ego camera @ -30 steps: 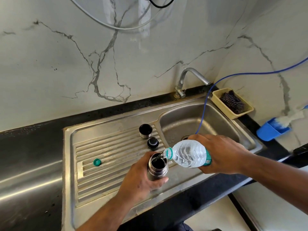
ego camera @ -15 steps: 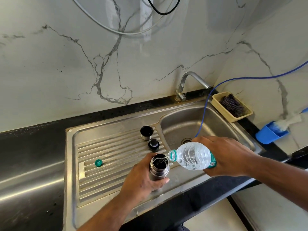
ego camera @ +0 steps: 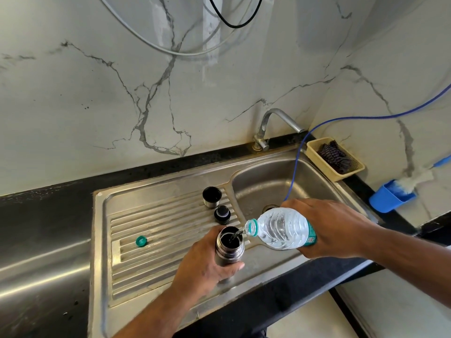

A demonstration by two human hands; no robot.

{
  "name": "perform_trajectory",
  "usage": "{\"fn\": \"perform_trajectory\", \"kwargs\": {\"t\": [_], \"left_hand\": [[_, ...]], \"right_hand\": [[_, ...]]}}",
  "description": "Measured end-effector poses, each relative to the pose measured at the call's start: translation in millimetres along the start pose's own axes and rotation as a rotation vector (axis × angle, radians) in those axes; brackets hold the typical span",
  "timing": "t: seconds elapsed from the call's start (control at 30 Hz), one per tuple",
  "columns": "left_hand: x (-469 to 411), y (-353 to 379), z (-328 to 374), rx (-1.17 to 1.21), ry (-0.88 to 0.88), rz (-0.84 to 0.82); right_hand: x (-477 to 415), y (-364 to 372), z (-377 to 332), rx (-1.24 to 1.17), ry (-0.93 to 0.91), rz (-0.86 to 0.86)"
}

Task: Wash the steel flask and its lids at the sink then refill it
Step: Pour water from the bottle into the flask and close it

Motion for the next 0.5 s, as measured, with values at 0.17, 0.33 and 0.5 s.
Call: {"fn": "perform_trajectory", "kwargs": {"t": [0.17,0.33,0.5], "left_hand": [[-0.2,0.1,0.2,-0.011,0.003,0.009],[0.3,-0.5,3.2,-0.022,0.005,0.003],[-0.9,-1.4,2.4,-0.027,0.003,0.003]], "right_hand": [[0.3,-0.5,1.0,0.012,-0.003,0.010],[0.8,0.7,0.9,0.016,-0.001,-0.001],[-0.3,-0.1,-0.5,0.025,-0.002,0.001]]}}
Point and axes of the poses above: each hand's wrist, its own x-axis away from the middle knuckle, its own y-axis out of the palm, z = x × y, the point moved 8 cm from there along -x, towards the middle knuckle, and after that the axes turned 1 degree about -x, right-handed, at the moved point
